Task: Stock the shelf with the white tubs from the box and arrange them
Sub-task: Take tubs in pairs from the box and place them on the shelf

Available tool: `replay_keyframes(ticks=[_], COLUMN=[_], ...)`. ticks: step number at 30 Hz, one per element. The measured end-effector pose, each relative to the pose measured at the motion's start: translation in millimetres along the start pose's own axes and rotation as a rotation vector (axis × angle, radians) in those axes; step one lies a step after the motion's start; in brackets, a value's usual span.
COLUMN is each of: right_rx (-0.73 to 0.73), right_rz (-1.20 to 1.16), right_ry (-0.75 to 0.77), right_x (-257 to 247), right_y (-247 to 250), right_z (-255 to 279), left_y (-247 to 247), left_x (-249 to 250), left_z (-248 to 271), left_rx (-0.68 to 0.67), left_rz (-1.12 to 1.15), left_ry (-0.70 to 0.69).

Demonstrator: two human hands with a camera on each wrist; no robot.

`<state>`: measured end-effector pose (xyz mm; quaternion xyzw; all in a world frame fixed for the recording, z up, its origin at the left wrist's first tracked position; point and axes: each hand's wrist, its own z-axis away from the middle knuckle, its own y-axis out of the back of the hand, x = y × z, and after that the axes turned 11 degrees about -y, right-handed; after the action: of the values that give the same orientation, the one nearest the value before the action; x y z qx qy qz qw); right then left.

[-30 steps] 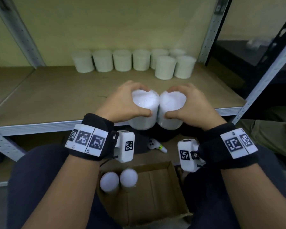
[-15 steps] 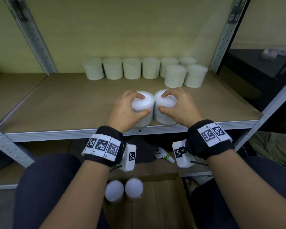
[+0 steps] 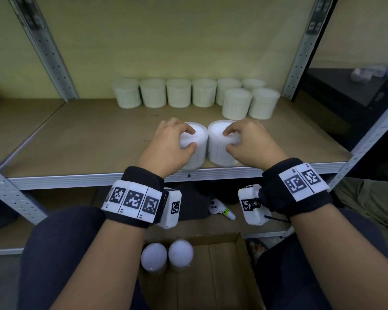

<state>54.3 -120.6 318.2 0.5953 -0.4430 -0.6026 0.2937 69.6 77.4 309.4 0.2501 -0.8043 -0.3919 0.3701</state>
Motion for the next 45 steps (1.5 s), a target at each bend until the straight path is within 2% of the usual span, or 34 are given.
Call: replay_keyframes(ticks=[12,18,26,33,45], right_rx=[-0.019,-0.011,0.005,0.006,0.028], right_rz=[0.015,0.007,-0.022,-0.027,-0.014], right_ry=[0.007,0.004,-0.023,-0.033,-0.005], right_x=[-2,-10,-18,-25,-24], right_y=[6,-2,-14,-25,-35], right_z=[-17,-55,-116,-163,-203], left_y=[-2,-5,-4,-10,-23], left_x=[-9,-23,-50,-75,-105], left_z=[-14,-41,-95,-136,-172], left_rx=[-0.037,-0.045,-0.117,-0.104,-0.092], left_rz=[-0.046,-0.087,-0.106,-0.096,-0.104], left_ry=[0.017,0.014,0.081,0.098,0.073])
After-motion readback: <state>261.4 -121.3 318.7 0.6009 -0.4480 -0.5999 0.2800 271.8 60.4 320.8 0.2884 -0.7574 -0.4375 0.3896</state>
